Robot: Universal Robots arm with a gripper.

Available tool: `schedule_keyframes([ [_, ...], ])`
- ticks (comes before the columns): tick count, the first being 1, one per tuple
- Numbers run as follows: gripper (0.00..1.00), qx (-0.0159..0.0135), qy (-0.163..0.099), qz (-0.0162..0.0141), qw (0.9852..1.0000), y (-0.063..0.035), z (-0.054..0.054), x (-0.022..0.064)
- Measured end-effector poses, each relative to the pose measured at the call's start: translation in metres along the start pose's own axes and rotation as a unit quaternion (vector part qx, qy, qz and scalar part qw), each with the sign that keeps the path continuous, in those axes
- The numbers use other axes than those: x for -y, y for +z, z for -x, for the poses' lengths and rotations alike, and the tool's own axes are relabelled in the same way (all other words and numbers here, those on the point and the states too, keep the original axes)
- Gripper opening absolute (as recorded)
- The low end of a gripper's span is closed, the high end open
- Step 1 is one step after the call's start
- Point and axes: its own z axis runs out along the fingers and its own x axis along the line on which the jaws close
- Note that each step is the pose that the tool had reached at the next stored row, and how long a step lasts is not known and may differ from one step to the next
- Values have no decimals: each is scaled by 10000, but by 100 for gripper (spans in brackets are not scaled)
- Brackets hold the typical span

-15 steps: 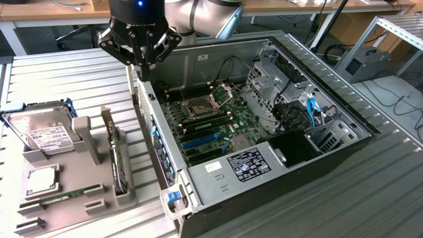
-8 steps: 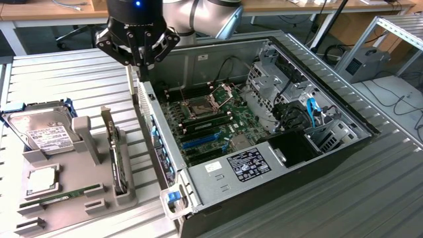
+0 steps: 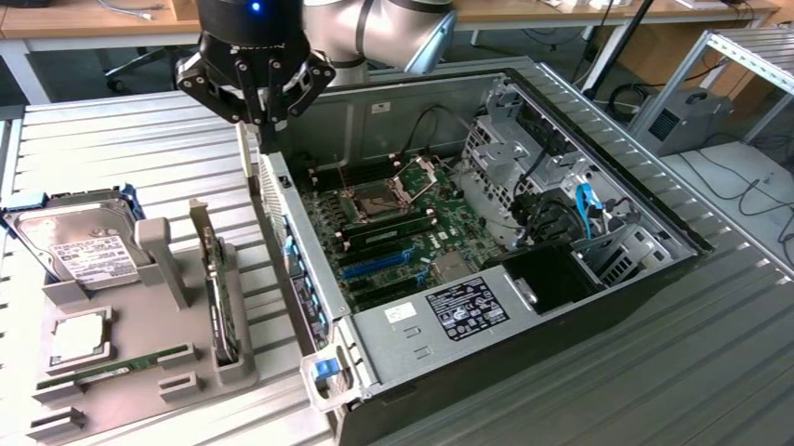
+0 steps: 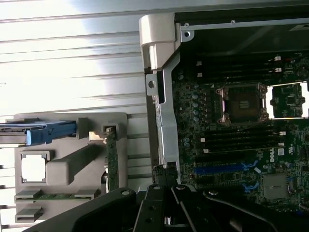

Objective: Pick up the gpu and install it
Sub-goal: 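Reach for the gpu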

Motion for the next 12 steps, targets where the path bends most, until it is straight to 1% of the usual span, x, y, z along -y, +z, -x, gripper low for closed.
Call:
schedule_keyframes([
  [12,11,0,0,0,10000,0,-24,2],
])
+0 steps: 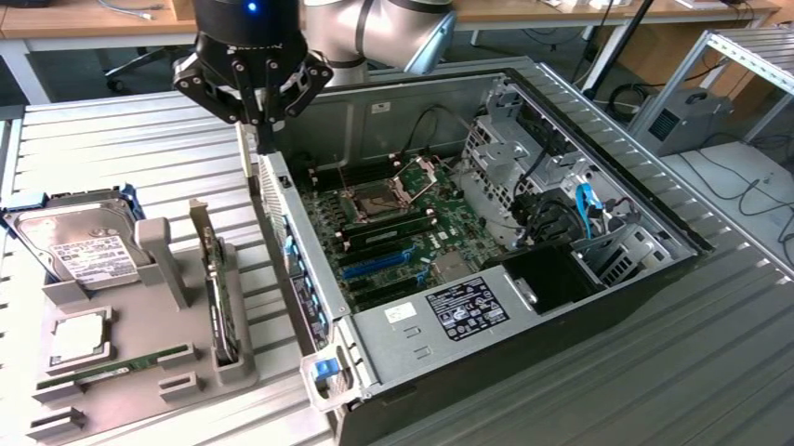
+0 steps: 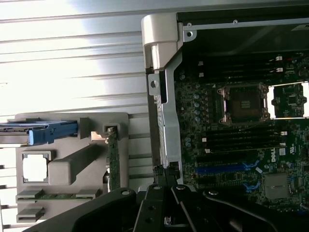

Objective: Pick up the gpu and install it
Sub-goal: 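Reach for the gpu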

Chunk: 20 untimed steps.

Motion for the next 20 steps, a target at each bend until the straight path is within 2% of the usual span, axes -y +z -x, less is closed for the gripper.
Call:
schedule_keyframes([
  [20,11,0,0,0,10000,-2,-111,8],
])
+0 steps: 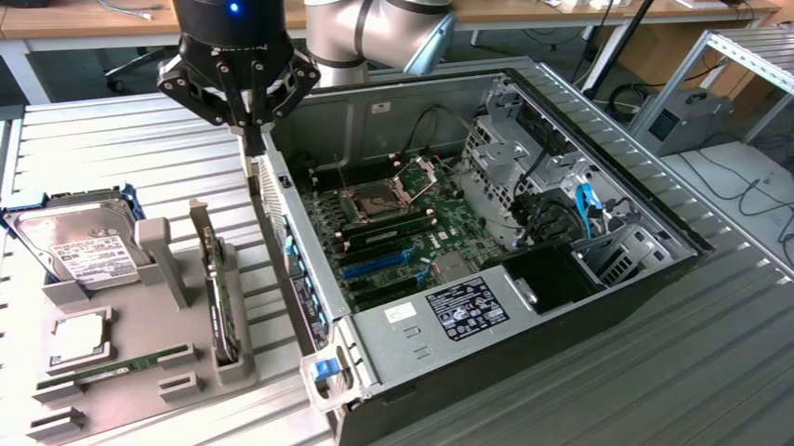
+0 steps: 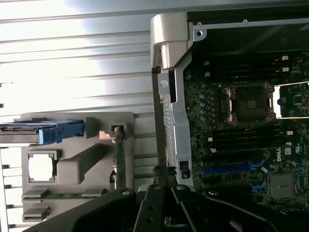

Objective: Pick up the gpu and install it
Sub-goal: 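Reach for the gpu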

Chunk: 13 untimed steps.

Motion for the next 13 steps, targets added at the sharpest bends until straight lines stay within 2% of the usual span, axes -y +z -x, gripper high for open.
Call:
schedule_keyframes([
  [13,11,0,0,0,10000,-1,-48,4],
])
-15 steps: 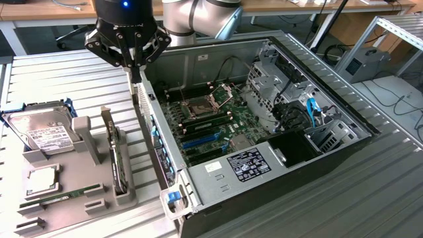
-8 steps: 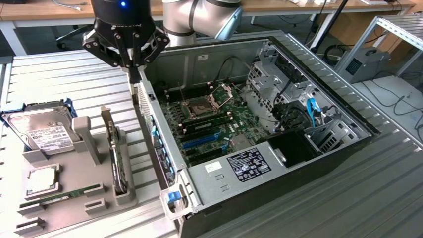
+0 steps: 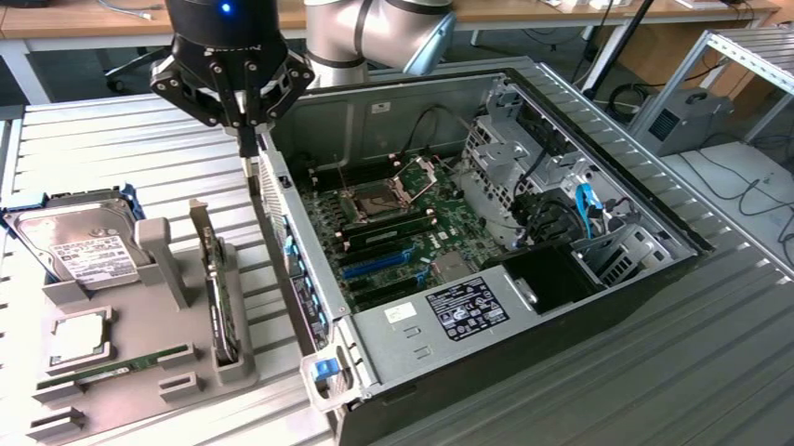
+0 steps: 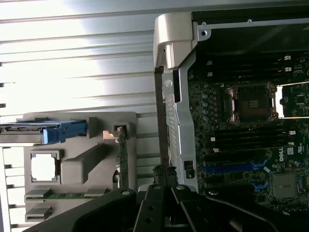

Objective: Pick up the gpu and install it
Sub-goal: 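Reach for the gpu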

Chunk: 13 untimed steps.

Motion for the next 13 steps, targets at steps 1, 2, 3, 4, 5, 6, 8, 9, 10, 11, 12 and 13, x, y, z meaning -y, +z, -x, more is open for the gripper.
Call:
schedule_keyframes([
  [1,11,0,0,0,10000,0,-4,0],
  [2,11,0,0,0,10000,0,-6,0],
  [3,11,0,0,0,10000,0,-9,1],
  [4,11,0,0,0,10000,0,-11,1],
  [5,11,0,0,0,10000,0,-14,1],
  [6,11,0,0,0,10000,-1,-17,1],
  [8,11,0,0,0,10000,-1,-22,2],
  [9,11,0,0,0,10000,-1,-26,2],
  [10,11,0,0,0,10000,-1,-29,2],
  [11,11,0,1,0,10000,-1,-35,3],
  [12,11,0,1,0,10000,-1,-40,3],
  [13,11,0,0,0,10000,-1,-45,3],
])
